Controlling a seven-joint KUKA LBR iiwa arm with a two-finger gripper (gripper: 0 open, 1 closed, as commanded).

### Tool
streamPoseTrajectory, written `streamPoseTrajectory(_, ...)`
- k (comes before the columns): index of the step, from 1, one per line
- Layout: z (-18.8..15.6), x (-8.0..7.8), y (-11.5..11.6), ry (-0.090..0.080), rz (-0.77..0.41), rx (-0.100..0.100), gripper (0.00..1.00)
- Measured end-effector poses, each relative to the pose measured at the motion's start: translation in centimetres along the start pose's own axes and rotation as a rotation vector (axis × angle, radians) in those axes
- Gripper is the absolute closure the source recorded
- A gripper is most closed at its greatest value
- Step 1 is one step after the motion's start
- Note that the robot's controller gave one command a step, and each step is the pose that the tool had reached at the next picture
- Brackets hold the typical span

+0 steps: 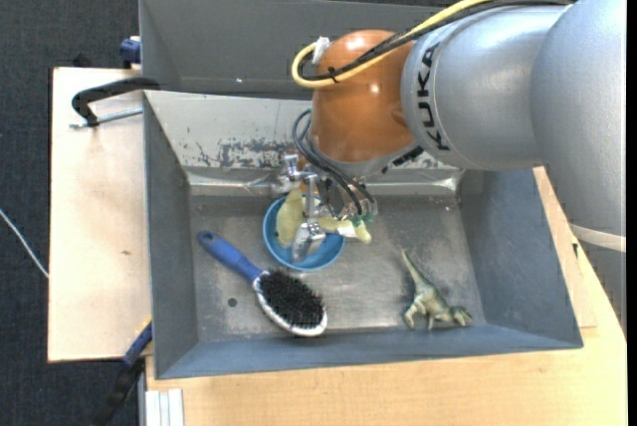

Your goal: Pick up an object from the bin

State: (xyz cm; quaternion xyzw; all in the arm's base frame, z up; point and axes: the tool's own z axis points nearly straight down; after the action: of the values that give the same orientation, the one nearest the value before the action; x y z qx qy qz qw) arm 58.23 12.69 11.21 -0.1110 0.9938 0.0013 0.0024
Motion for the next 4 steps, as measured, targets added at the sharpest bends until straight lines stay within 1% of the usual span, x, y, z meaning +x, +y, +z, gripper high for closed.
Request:
streamPoseTrajectory(1, 1.3, 0.0, 0.4, -0.002, 0.218, -0.001, 0.00)
streamPoseTrajectory(2, 1.5, 0.3, -1.6, 0.002, -0.289, 0.000, 0.00)
streamPoseTrajectory(3, 3.6, -0.3, 0.2, 0.006, -0.664, 0.001, 0.00)
streamPoseTrajectory(4, 3.3, -0.4, 0.3, 0.008, -0.662, -0.002, 1.00)
